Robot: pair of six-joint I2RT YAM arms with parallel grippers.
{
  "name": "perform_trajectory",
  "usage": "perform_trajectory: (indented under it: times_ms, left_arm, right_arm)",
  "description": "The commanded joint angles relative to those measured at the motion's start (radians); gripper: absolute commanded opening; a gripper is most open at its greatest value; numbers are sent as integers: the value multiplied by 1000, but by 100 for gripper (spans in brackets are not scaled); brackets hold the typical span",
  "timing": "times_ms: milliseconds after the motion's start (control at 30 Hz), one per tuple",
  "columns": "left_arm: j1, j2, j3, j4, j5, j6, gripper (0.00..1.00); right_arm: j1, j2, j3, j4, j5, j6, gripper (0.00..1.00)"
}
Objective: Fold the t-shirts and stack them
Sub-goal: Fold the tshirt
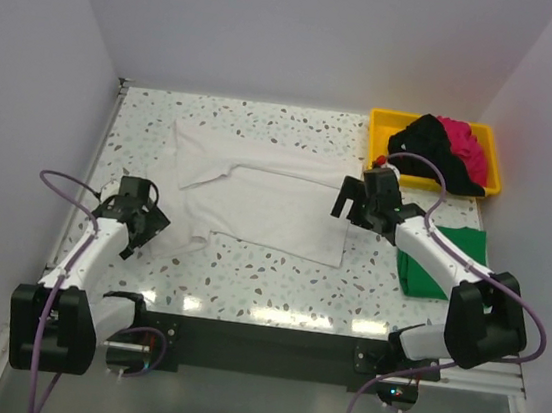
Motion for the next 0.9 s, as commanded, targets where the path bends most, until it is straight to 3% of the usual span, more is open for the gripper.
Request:
perform_trajectory:
  times_ms: [0,600,733,767,867]
  left_arm:
    - [7,-26,-31,-6,5,-90,91]
    - [7,65,-106,71,65,-66,31]
    - [7,71,-106,89,89,-49,10]
    - [7,72,-108,89,94,-49,0]
    - [7,69,-105,88,99,-39,0]
  right_arm:
    - [4,-37,-19,28,-8,31,99]
    - [6,-42,-41,1,27,40,99]
    - [4,-60,-62,-16,30,49,99]
    - [4,-65,-65,-24,35,51,99]
    - [7,-91,-76,-50,35,56,99]
